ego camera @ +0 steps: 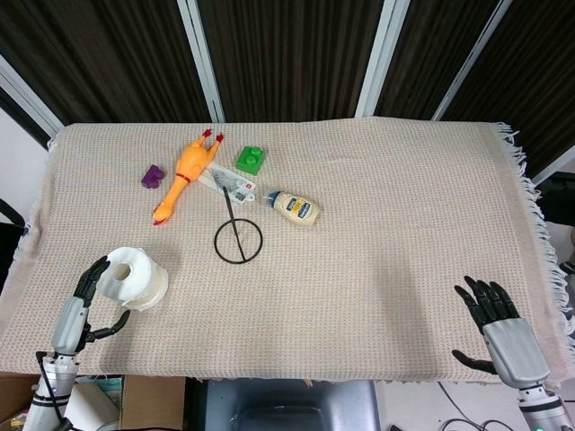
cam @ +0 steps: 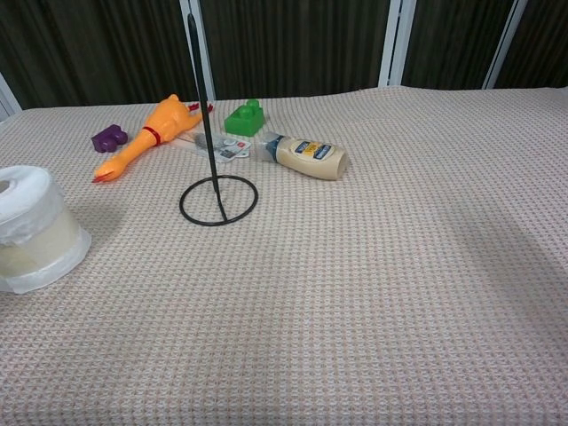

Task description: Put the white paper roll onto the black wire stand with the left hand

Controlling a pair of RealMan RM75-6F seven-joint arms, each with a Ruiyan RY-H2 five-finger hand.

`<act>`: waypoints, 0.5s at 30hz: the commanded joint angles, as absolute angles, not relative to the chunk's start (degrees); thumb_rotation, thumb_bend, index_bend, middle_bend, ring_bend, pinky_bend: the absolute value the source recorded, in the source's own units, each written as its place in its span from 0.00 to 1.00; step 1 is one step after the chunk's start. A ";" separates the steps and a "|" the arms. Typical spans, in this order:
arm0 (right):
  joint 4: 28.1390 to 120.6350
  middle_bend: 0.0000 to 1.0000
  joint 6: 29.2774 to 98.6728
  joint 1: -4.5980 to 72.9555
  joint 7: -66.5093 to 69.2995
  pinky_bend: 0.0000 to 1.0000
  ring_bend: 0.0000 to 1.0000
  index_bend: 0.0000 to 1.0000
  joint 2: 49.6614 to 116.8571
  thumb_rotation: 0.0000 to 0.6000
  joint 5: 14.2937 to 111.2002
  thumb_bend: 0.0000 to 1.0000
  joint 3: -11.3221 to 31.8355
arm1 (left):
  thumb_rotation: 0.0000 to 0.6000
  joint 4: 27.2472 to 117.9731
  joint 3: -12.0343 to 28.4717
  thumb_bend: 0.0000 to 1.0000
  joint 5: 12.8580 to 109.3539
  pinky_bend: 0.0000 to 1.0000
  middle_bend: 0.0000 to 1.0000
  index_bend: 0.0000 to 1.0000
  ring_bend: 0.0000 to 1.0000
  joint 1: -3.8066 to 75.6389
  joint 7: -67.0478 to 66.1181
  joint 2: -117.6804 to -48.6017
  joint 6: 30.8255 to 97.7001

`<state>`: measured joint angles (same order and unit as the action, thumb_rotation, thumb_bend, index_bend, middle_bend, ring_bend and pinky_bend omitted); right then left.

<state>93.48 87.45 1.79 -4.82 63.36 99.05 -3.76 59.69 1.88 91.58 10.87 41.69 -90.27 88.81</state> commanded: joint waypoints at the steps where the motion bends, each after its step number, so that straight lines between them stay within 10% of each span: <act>1: 93.35 0.00 87.84 1.75 -4.44 0.00 0.00 0.00 63.32 1.00 99.61 0.14 -3.91 | 1.00 58.95 2.32 0.31 90.23 0.00 0.00 0.00 0.00 11.62 42.24 -91.29 86.82; 15: 93.18 0.00 88.64 1.53 -3.48 0.00 0.00 0.00 63.00 1.00 99.67 0.14 -3.75 | 1.00 55.09 4.97 0.31 85.69 0.00 0.00 0.00 0.00 13.82 45.01 -95.52 81.07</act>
<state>93.19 88.63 1.53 -3.48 63.00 99.67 -3.75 55.38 4.74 86.05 13.58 44.92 -95.23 81.53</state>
